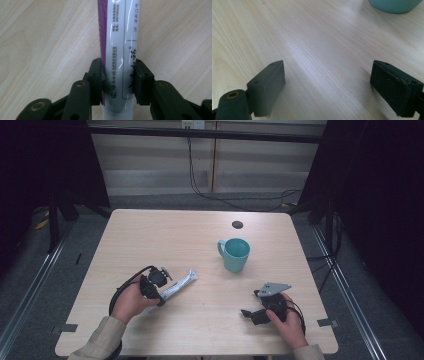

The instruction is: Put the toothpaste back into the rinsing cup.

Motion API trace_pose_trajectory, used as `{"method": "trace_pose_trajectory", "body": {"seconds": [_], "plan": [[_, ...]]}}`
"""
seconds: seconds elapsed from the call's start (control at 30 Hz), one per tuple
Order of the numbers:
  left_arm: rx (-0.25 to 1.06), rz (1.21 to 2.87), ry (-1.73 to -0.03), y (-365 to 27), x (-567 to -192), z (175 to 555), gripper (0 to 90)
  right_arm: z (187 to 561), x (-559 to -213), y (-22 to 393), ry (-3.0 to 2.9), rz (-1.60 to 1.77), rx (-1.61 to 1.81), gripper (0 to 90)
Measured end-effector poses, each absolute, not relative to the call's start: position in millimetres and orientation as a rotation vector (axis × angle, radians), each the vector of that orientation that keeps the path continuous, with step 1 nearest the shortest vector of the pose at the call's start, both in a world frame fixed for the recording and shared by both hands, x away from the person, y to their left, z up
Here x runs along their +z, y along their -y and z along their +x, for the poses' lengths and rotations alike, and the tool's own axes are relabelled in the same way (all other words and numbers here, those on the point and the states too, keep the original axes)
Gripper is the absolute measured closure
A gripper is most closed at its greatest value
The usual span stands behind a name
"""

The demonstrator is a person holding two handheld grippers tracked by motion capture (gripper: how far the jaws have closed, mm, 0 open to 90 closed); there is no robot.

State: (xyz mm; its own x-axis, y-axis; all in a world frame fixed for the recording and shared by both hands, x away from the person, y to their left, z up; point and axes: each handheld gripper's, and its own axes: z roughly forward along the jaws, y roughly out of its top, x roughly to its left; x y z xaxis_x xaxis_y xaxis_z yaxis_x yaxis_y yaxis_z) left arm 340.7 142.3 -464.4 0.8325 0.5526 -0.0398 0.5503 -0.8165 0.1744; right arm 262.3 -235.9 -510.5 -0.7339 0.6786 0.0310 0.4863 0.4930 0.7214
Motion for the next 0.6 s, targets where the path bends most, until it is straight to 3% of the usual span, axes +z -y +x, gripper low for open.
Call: {"method": "trace_pose_trajectory", "body": {"seconds": [0.23,0.6], "plan": [[0.04,2.804,-0.913,-140.8,-462.7,337.9,71.8,262.3,-510.5,235.9,-2.482,0.99,1.077,11.9],[0.029,2.694,-0.913,-146.1,-456.8,334.2,73.0,262.4,-510.5,235.9,-2.483,0.991,1.077,11.9]]}}
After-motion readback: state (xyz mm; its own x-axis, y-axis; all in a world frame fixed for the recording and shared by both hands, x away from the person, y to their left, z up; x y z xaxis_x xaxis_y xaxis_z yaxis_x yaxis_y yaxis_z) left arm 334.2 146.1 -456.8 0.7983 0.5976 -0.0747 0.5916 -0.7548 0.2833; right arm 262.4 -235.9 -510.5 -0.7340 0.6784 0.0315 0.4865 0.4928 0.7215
